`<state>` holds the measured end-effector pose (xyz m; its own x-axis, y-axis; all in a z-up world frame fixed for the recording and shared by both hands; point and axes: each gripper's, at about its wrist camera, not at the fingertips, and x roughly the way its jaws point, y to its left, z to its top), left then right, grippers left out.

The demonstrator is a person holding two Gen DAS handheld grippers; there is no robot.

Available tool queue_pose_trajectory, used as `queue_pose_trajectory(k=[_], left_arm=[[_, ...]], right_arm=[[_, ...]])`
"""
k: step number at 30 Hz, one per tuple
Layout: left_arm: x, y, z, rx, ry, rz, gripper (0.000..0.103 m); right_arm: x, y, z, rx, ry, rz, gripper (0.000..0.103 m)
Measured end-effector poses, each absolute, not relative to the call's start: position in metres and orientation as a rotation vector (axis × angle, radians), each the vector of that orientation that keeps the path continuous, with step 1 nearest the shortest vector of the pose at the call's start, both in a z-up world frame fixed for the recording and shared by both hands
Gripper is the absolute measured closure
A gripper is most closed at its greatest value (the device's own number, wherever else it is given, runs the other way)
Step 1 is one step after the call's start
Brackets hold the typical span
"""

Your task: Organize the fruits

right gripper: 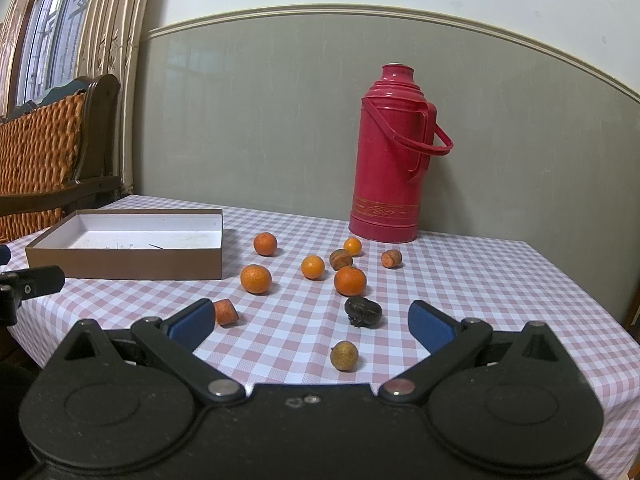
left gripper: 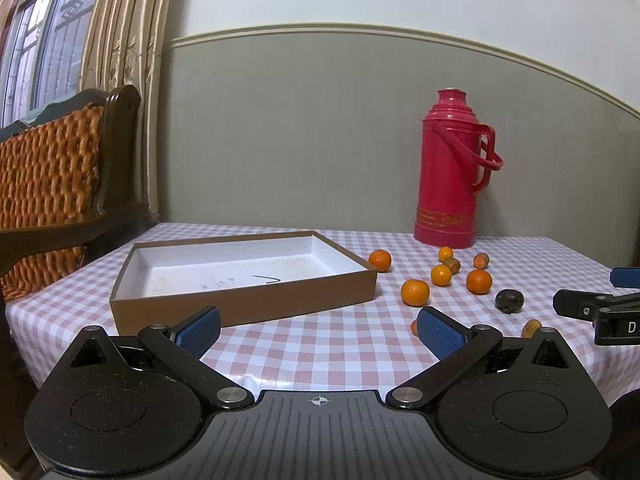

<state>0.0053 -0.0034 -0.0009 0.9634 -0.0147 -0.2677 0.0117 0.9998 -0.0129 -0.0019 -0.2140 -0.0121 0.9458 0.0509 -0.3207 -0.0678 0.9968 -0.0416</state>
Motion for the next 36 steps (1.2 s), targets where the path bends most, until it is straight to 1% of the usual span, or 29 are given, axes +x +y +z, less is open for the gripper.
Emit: queue_pose_trajectory(k=[36], left_arm=[[0.0053,-0.0043,-0.0022,-0.009,0.270,-0.013,0.000]], right_arm=[[-0.0024,-0.2151,-0.0115,-0.056,0.324,0.058,0.006]])
